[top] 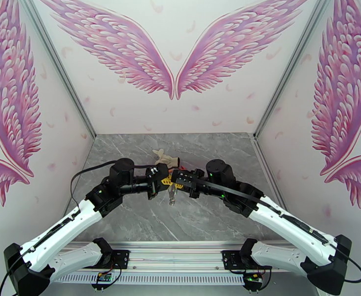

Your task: Remove the keys from the keyring

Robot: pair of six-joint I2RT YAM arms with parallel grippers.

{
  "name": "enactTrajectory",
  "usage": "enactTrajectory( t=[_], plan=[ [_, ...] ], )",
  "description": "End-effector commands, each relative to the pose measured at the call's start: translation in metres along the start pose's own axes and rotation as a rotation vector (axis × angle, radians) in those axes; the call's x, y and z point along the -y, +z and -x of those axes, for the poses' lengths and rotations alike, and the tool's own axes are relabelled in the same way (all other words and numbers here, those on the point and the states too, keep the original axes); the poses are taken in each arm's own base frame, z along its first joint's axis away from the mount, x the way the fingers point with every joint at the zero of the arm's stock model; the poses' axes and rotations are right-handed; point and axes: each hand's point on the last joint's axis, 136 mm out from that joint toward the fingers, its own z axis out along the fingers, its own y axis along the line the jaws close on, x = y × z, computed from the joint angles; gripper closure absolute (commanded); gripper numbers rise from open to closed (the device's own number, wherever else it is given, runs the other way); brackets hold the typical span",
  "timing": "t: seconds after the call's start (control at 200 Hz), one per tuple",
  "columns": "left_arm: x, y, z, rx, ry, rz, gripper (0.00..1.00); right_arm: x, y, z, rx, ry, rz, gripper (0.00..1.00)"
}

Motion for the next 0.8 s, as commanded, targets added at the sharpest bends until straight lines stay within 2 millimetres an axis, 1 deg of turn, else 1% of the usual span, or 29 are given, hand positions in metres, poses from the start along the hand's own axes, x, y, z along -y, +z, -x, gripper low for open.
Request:
enactTrajectory(
  t=[0.0, 0.08, 0.205, 0.28, 0.36, 0.485, 0.68, 0.795],
  plan=[
    [0.002, -0.008, 0.022, 0.043, 0.055, -0.023, 1.00, -0.010, -0.005, 0.012, 0.026, 0.019, 0.075, 0.70],
    [0.004, -0.009, 0.023, 0.045, 0.065, -0.028, 1.00, -0.011, -0.009, 0.014, 0.040, 0.053, 0.093, 0.70],
    [0.003, -0.010, 0.021, 0.038, 0.068, -0.022, 1.00, -0.011, -0.011, 0.012, 0.029, 0.092, 0.114, 0.75],
    [0.004, -0.012, 0.022, 0.044, 0.067, -0.019, 1.00, -0.013, -0.013, 0.010, 0.024, 0.109, 0.122, 0.80],
    [0.003, -0.014, 0.023, 0.051, 0.072, -0.011, 1.00, -0.014, -0.012, 0.008, 0.018, 0.124, 0.136, 0.82],
    [0.004, -0.014, 0.025, 0.056, 0.073, -0.011, 1.00, -0.013, -0.011, 0.008, 0.017, 0.138, 0.139, 0.91],
    [0.002, -0.016, 0.024, 0.052, 0.076, 0.002, 1.00, -0.012, -0.016, 0.004, -0.007, 0.162, 0.142, 0.94],
    [0.001, -0.015, 0.023, 0.046, 0.075, 0.007, 1.00, -0.011, -0.019, 0.004, -0.012, 0.180, 0.137, 1.00]
  ],
)
